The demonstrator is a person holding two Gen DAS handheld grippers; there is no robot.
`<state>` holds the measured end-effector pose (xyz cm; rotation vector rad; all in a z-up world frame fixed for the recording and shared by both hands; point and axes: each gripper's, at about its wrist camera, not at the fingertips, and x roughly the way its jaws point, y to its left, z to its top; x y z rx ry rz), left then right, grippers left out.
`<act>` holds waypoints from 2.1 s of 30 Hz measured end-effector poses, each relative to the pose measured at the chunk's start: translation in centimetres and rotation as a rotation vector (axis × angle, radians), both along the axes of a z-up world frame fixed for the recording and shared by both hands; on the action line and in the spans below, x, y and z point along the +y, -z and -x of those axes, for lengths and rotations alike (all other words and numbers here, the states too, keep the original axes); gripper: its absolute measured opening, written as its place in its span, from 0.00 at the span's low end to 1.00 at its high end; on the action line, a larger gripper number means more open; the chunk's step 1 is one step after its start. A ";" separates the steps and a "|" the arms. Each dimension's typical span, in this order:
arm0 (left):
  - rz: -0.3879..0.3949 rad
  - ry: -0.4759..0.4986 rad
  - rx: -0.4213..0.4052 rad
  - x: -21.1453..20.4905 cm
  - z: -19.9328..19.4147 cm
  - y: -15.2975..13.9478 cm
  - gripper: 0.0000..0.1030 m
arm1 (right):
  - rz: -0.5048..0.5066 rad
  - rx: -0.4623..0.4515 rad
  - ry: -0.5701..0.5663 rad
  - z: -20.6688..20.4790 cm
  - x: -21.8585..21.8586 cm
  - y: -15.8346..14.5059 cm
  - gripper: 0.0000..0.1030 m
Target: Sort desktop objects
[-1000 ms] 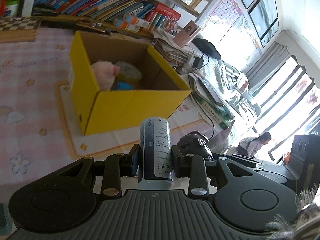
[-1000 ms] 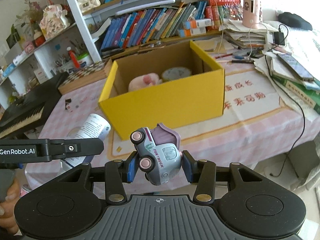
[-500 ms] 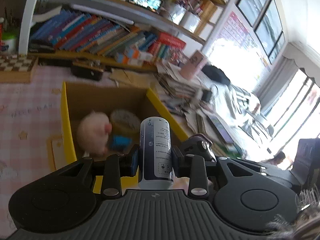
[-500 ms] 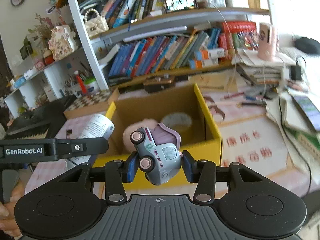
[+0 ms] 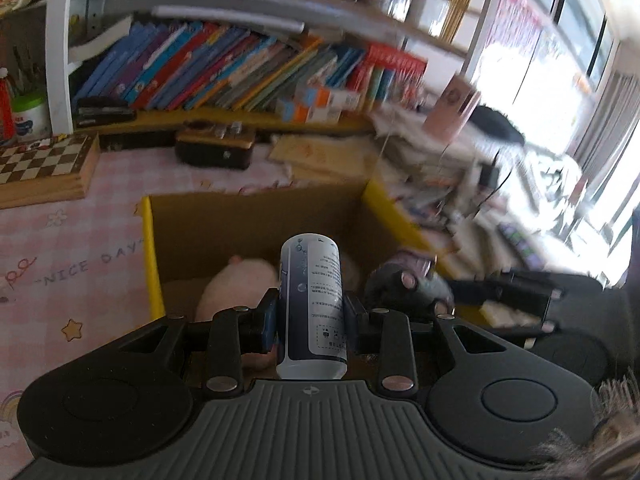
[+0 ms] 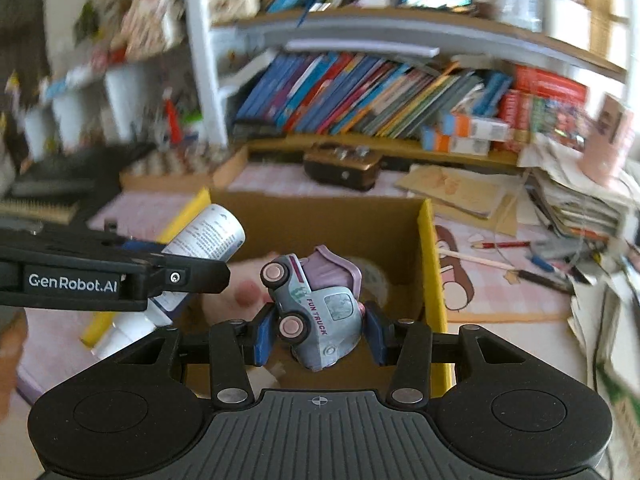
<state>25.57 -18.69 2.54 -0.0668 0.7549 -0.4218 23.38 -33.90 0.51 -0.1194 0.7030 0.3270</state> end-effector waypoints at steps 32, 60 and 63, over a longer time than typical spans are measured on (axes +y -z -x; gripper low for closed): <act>-0.016 -0.088 -0.051 -0.8 1.3 1.5 0.58 | 0.180 0.023 -0.171 -1.6 1.8 0.8 0.58; -0.042 -0.206 -0.261 7.1 14.4 -0.6 0.97 | -0.079 -0.121 0.270 11.3 0.2 -1.9 0.79; -0.060 -0.195 -0.233 8.2 15.6 0.4 0.97 | -0.076 -0.103 0.296 12.8 1.1 -1.1 0.79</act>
